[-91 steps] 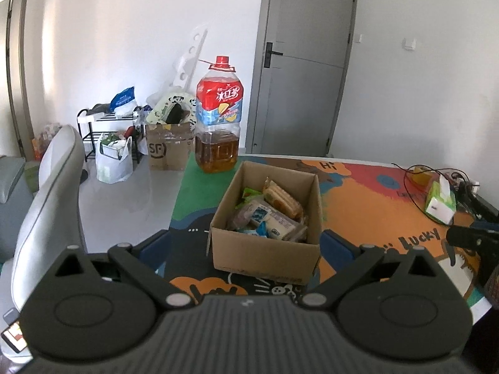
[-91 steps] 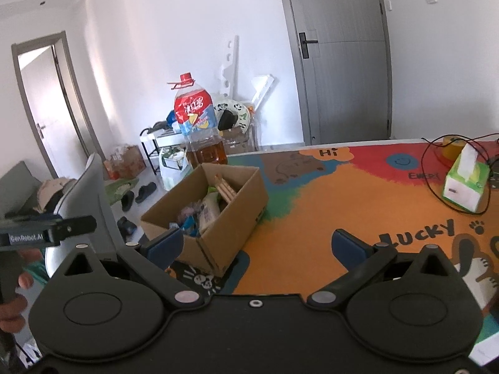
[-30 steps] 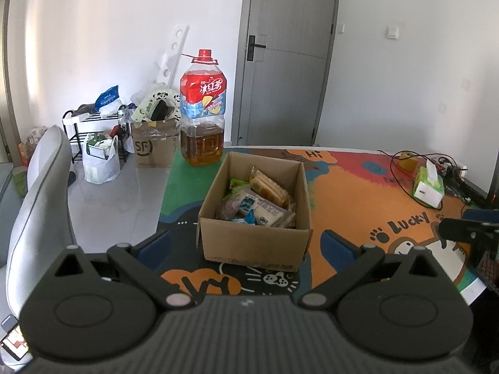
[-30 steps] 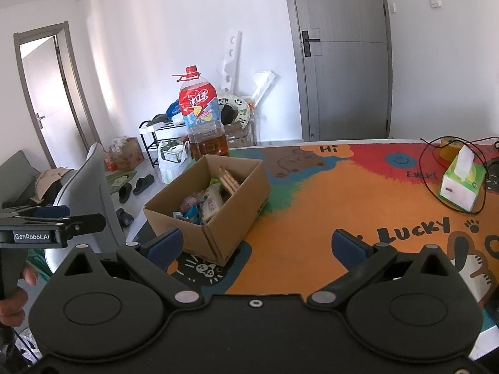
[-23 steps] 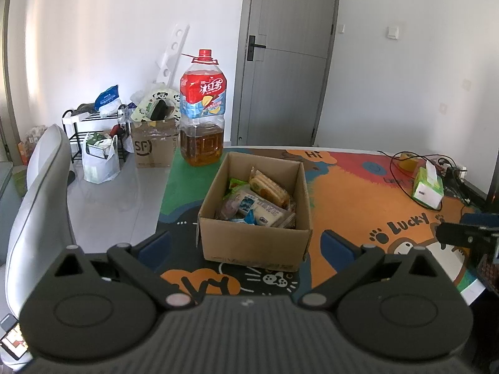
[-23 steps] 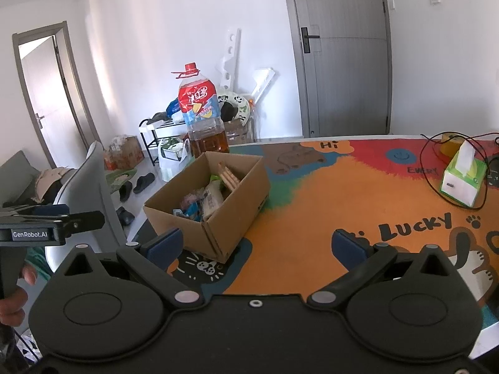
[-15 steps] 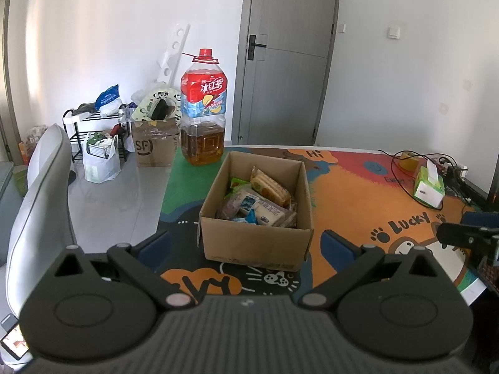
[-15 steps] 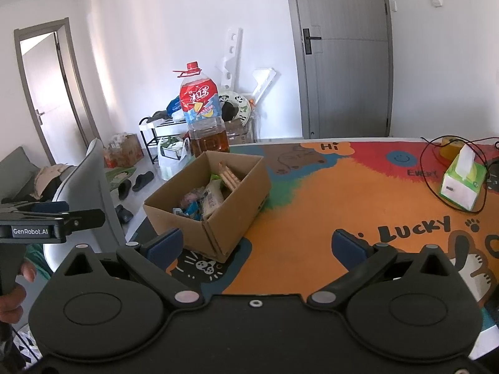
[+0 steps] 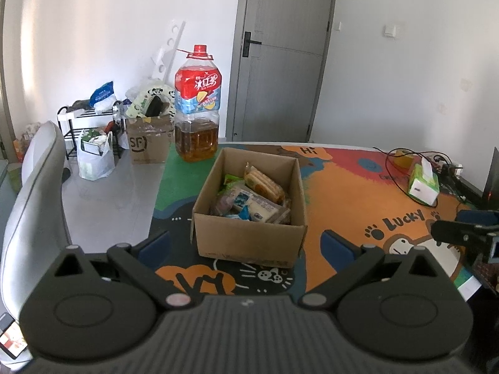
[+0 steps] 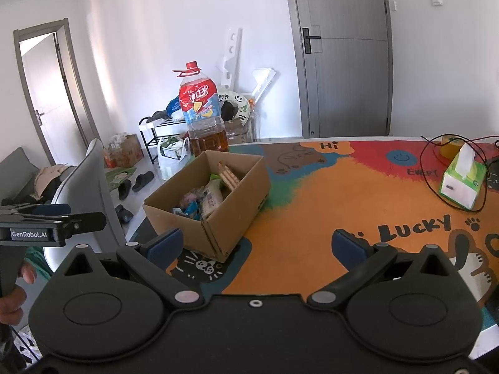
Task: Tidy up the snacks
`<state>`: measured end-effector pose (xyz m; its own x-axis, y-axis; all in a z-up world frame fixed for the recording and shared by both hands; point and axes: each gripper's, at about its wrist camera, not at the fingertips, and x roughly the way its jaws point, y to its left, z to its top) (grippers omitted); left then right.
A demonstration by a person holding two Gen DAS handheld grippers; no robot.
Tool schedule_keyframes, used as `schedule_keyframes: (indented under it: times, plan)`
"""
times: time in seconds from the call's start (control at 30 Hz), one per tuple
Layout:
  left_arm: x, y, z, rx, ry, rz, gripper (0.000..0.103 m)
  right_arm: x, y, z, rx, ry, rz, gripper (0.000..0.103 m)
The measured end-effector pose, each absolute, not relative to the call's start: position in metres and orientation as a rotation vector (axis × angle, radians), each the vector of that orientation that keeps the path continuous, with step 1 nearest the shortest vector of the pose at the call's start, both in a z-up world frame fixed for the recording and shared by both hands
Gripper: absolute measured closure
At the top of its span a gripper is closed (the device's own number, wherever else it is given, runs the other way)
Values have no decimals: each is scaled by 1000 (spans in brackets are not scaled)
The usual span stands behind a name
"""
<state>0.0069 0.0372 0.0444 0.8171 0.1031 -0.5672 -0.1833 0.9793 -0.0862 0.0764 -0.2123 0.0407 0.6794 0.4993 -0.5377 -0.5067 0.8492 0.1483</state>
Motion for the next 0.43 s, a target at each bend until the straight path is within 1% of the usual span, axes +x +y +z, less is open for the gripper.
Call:
schedule_keyframes:
  times: [0.43]
  plan:
    - [6,38,44,-135,593,164,2,77,-212,38,-14,600,575,0]
